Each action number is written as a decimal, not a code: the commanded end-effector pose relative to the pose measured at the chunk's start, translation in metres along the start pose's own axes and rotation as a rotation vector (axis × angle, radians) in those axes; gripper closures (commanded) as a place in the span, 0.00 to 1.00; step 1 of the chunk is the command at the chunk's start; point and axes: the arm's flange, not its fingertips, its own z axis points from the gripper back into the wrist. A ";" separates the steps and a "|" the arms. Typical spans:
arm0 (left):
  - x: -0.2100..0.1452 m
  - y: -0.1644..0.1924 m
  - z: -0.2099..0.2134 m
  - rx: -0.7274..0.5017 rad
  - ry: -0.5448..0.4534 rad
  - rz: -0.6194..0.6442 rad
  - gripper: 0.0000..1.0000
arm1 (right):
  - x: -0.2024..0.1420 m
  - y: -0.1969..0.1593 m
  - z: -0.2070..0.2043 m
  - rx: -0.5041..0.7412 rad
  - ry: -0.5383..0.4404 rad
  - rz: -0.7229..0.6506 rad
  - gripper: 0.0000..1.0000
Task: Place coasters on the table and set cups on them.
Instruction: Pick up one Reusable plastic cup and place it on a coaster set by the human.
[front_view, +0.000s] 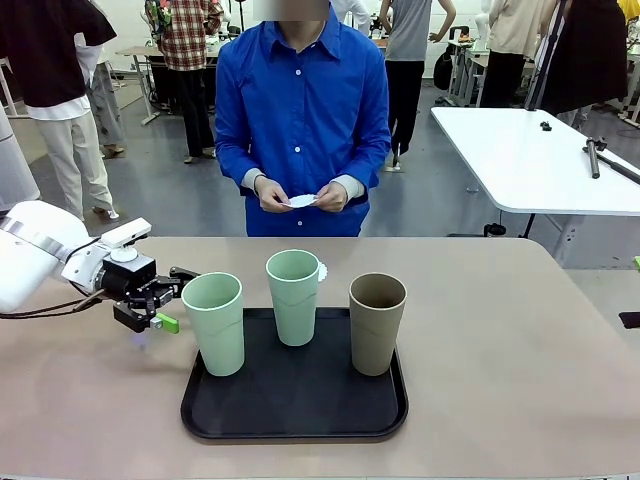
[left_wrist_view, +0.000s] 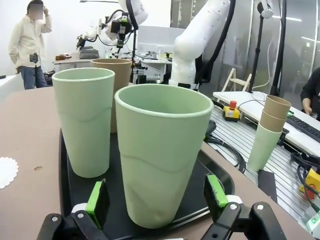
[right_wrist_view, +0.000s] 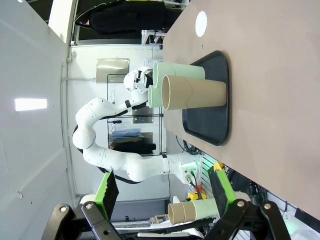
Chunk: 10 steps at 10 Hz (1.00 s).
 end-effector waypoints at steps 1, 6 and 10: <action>0.000 0.001 -0.001 -0.028 0.013 -0.031 0.00 | 0.002 0.001 0.000 0.013 -0.007 -0.003 0.00; -0.004 0.020 -0.008 -0.026 0.020 -0.019 0.00 | 0.002 0.001 0.000 0.013 -0.007 -0.003 0.00; -0.005 0.026 -0.018 -0.062 0.025 -0.006 0.00 | 0.002 0.001 0.000 0.013 -0.007 -0.003 0.00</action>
